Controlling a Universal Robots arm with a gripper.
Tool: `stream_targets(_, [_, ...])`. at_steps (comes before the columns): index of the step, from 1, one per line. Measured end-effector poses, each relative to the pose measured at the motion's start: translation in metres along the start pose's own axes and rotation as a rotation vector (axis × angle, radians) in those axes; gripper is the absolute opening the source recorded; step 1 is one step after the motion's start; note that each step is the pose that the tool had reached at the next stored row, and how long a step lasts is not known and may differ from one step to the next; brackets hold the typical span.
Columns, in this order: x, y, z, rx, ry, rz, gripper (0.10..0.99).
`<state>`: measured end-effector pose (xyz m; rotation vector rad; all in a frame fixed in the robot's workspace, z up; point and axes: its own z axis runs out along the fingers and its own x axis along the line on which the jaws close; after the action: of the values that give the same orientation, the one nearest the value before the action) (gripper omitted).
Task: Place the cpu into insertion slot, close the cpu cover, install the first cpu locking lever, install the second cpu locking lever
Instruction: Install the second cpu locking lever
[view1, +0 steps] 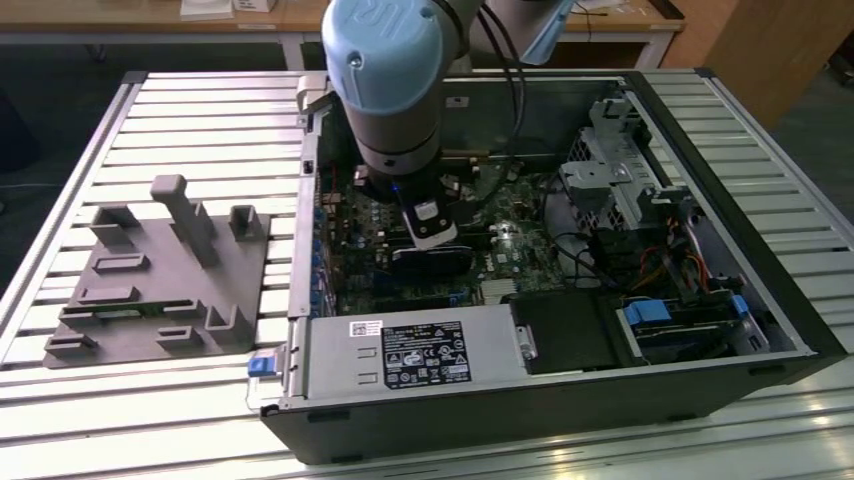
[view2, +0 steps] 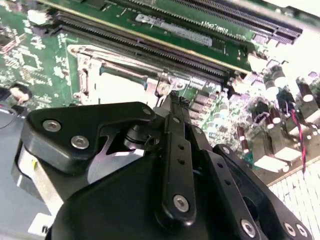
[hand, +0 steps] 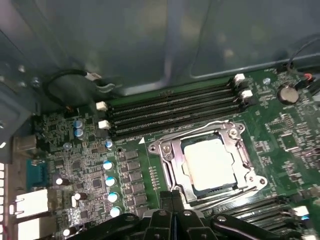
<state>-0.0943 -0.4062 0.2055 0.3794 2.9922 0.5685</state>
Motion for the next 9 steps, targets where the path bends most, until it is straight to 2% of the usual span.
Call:
stream_targets(2, [-0.0004, 0.0014, -0.0032, 0.008, -0.002, -0.001, 0.106])
stream_targets(7, [-0.005, 0.0042, -0.007, 0.061, -0.0169, 0.002, 0.106])
stream_targets(9, [-0.009, 0.0051, -0.0065, 0.073, -0.02, 0.003, 0.106])
